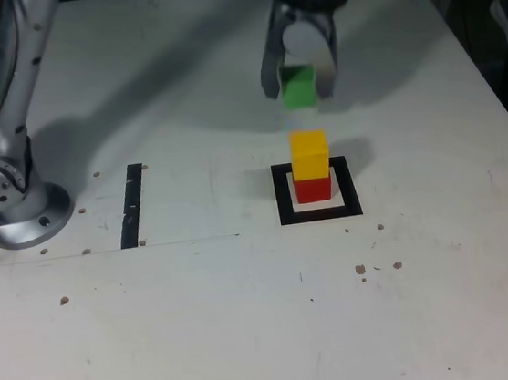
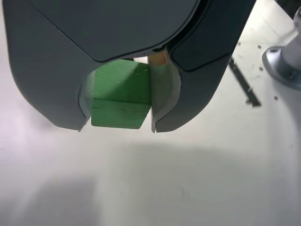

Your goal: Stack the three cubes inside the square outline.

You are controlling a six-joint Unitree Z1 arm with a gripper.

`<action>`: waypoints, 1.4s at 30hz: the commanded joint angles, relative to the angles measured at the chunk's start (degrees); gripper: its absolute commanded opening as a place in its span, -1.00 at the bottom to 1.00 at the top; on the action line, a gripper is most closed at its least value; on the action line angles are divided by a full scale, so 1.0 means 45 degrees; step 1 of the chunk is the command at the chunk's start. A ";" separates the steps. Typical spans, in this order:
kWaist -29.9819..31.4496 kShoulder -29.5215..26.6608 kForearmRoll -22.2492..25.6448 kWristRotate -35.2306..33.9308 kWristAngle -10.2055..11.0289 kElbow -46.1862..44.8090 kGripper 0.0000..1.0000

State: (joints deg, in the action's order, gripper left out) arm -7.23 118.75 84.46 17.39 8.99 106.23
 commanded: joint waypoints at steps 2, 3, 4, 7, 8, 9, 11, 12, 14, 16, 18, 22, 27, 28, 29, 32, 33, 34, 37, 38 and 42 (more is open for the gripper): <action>0.0467 -0.0675 0.0681 -0.0468 0.0098 0.0483 -0.41; 0.0666 -0.0830 0.0927 -0.0697 0.0118 0.0638 -0.41; 0.0876 -0.0946 0.1151 -0.0953 0.0119 0.0772 -0.41; 0.1520 -0.1064 0.1603 -0.1815 -0.0052 0.1001 -0.41; 0.1713 -0.1036 0.1675 -0.2076 -0.0184 0.1046 -0.41; 0.1886 -0.0987 0.1715 -0.2307 -0.0341 0.1085 -0.41; 0.2155 -0.0833 0.1735 -0.2660 -0.0675 0.1154 -0.41; 0.2241 -0.0737 0.1732 -0.2771 -0.0818 0.1193 -0.41; 0.2342 -0.0537 0.1726 -0.2898 -0.1003 0.1256 -0.41; 0.2374 -0.0381 0.1722 -0.2966 -0.1092 0.1282 -0.41; 0.2408 -0.0285 0.1720 -0.3037 -0.1120 0.1272 -0.41; 0.2595 -0.0214 0.1712 -0.3232 -0.1111 0.1103 -0.41; 0.3038 0.0056 0.1714 -0.3563 -0.1256 0.0955 -0.41; 0.3103 0.0081 0.1727 -0.3599 -0.1278 0.0953 -0.41; 0.3150 0.0081 0.1744 -0.3629 -0.1285 0.0932 -0.41; 0.3189 0.0021 0.1777 -0.3691 -0.1251 0.0771 -0.41; 0.3189 0.0015 0.1781 -0.3701 -0.1240 0.0727 -0.41; 0.3190 0.0018 0.1782 -0.3710 -0.1226 0.0695 -0.41; 0.3184 0.0064 0.1778 -0.3725 -0.1141 0.0669 -0.41; 0.3174 0.0091 0.1775 -0.3728 -0.1108 0.0666 -0.41; 0.3110 0.0268 0.1745 -0.3722 -0.1010 0.0648 -0.41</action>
State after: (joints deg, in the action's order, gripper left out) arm 6.96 119.28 91.69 0.70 4.28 109.23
